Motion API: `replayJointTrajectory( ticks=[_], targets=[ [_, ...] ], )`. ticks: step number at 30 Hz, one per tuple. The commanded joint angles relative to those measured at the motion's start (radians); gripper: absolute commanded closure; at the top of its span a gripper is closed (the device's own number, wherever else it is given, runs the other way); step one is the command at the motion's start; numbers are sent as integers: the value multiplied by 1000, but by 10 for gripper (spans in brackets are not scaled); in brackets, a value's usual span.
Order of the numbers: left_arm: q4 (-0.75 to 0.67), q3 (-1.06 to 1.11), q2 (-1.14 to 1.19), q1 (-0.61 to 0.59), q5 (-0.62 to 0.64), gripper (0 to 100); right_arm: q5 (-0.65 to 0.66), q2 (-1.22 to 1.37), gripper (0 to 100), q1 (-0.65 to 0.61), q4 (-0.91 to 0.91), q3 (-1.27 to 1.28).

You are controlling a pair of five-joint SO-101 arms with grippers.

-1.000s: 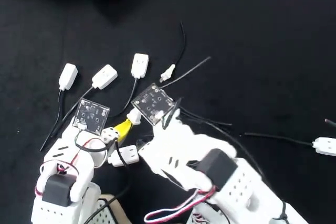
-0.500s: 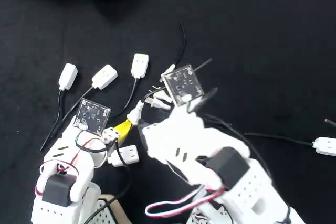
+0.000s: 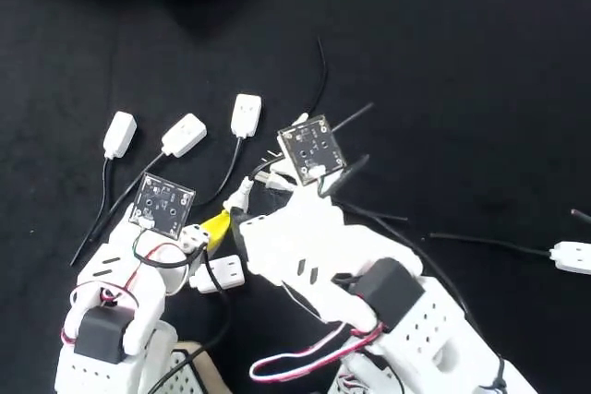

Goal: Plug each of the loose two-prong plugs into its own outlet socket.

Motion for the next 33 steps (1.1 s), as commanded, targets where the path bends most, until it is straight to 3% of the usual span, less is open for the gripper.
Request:
replayJointTrajectory(
  ticks=[1,33],
  targets=[
    [17,-41,-5,13,-9,722,-11,-4,809,-14,-92,41],
    [112,-113,-5,15,8,722,-11,-2,812,31,-353,252]
  ],
)
